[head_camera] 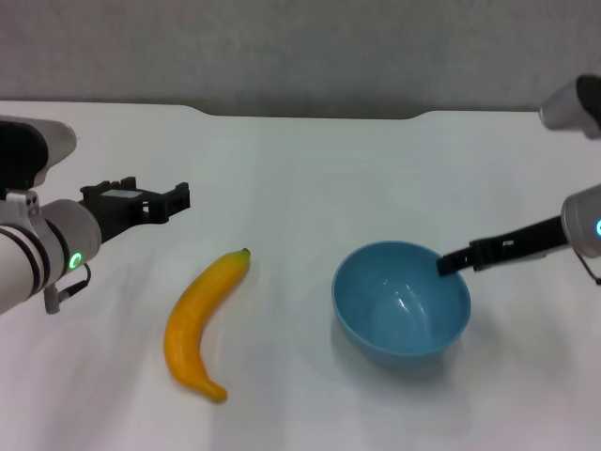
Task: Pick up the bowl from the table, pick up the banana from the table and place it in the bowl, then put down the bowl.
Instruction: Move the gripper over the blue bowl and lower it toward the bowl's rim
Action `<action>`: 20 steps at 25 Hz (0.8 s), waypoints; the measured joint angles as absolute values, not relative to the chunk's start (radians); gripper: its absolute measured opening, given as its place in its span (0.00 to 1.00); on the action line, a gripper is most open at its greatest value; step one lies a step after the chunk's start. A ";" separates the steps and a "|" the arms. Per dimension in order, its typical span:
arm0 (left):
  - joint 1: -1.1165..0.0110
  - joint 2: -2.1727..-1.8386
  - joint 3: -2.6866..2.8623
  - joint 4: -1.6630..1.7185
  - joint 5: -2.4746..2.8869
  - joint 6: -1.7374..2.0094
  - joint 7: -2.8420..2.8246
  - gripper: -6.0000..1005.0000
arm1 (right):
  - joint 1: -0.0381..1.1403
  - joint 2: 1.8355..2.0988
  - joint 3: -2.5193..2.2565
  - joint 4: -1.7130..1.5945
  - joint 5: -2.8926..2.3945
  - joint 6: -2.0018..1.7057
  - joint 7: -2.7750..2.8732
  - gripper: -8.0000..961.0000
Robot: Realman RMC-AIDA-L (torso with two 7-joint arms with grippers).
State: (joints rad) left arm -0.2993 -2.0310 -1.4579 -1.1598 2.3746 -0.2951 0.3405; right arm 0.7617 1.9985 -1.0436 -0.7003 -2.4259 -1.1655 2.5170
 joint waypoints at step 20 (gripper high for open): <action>-0.310 -2.034 -1.455 -1.154 2.368 -0.290 0.341 0.79 | 0.774 2.007 -1.046 -0.561 -2.426 -1.054 2.495 0.61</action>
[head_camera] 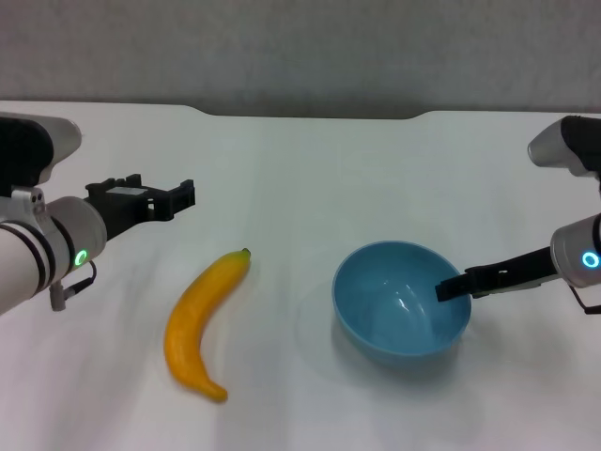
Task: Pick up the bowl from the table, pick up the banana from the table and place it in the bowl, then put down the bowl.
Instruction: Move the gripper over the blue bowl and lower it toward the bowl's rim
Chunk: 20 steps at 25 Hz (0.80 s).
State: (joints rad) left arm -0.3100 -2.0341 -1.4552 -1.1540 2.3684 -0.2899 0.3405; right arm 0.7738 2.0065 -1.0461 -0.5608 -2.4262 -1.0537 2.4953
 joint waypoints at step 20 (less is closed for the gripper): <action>-0.318 -2.034 -1.454 -1.149 2.364 -0.289 0.341 0.79 | 0.788 2.011 -1.181 -0.535 -2.316 -0.969 2.479 0.57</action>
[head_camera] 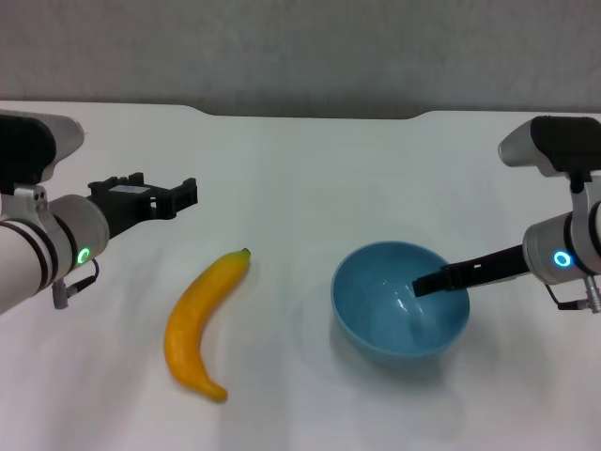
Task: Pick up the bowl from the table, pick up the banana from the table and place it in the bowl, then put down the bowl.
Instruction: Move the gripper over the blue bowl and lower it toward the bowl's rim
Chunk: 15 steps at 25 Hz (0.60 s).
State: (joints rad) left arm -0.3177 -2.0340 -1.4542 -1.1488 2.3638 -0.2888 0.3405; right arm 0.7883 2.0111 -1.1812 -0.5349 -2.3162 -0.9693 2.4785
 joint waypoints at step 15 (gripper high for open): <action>-0.318 -2.034 -1.454 -1.148 2.364 -0.276 0.341 0.79 | 0.793 2.011 -1.226 -0.523 -2.312 -0.960 2.481 0.54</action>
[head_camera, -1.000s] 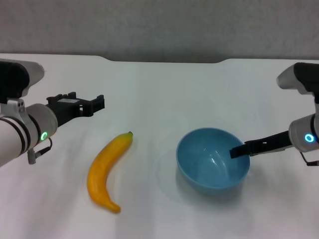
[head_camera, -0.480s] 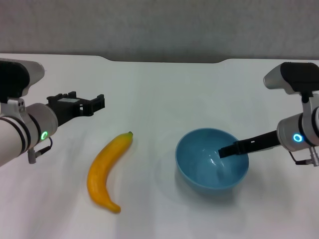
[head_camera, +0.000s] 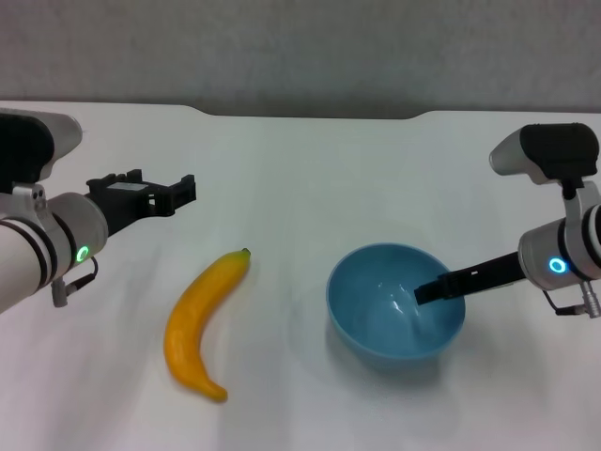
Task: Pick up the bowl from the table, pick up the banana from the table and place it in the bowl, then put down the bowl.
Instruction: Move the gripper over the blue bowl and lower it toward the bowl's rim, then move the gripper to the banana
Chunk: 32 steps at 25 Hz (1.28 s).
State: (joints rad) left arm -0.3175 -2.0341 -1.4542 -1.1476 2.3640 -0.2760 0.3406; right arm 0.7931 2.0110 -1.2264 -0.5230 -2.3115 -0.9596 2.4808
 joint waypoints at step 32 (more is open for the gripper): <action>-0.324 -2.033 -1.462 -1.150 2.365 -0.359 0.340 0.80 | 0.720 2.011 -1.247 -0.578 -2.284 -0.905 2.475 0.04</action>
State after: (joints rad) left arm -0.3241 -2.0327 -1.4621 -1.1496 2.3649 -0.3589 0.3402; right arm 0.7205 2.0108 -1.2469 -0.5776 -2.2842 -0.9052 2.4750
